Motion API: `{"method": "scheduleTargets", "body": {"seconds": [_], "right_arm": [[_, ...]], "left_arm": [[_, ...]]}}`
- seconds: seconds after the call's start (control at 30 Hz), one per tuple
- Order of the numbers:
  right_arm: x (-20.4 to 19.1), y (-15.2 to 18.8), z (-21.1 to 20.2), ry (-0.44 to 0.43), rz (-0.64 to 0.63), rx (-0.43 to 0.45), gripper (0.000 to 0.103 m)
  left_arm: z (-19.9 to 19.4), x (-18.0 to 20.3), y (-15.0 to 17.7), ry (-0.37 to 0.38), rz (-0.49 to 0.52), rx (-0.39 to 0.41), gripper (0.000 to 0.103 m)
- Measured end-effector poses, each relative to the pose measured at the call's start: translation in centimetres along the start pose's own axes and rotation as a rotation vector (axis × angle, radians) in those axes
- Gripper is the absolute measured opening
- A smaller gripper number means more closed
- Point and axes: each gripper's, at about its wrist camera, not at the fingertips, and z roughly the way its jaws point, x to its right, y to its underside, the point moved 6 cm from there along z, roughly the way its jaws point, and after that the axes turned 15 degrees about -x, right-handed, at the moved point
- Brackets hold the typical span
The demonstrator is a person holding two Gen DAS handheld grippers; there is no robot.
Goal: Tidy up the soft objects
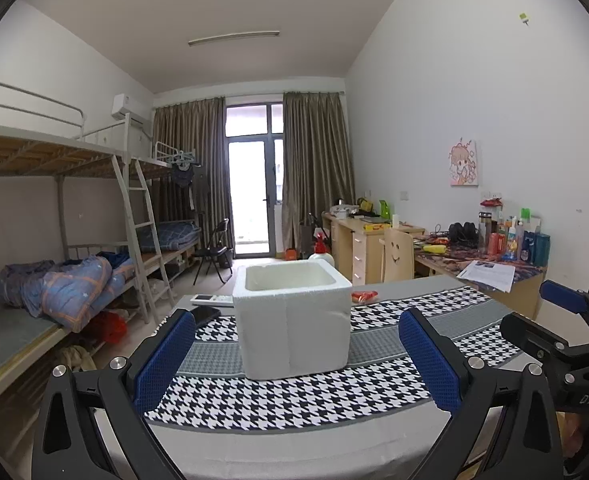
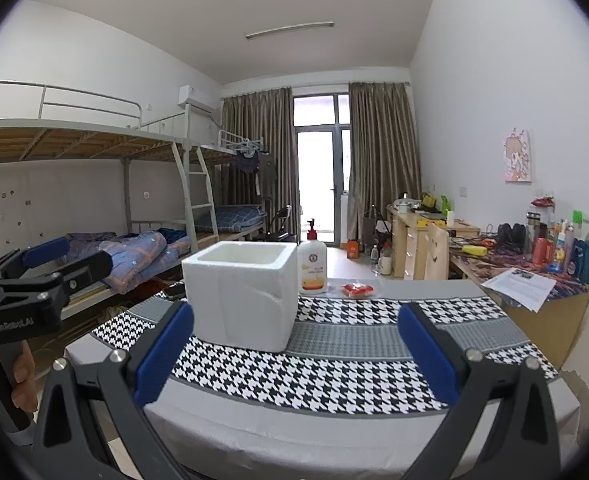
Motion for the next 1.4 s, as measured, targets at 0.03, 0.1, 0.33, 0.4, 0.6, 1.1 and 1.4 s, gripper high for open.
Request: {"method": "scheduleTargets", "body": {"seconds": [0.03,0.1,0.33,0.4,0.6,1.1,1.4], "right_arm": [[0.0,0.2,0.0,0.001,0.003,0.001,0.103],[0.0,0.6,-0.2,-0.005,0.009,0.003,0.103],[-0.5,2.2,-0.2,-0.012,0.007,0.004,0.103],[-0.6,2.6,-0.1,-0.02,0.01,0.002,0.103],[-0.7,3.5,0.3,0.002,0.006,0.006,0.103],[-0.8,4.6,-0.1,-0.006,0.004,-0.004,0.103],[-1.1,4.7,0.5,-0.003,-0.012,-0.023,0.103]], "left_arm": [[0.0,0.0,0.3,0.006,-0.008,0.001,0.102],[0.1,0.0,0.8,0.012,-0.011,0.002,0.102],[0.6,-0.2,2.7,0.001,-0.029,0.013,0.102],[0.6,-0.2,3.1,-0.001,-0.028,0.014,0.102],[0.7,-0.4,4.1,0.021,-0.041,0.002,0.102],[0.2,0.1,4.4,-0.011,-0.04,-0.006,0.102],[0.7,0.1,4.6,-0.01,-0.037,-0.022,0.102]]}}
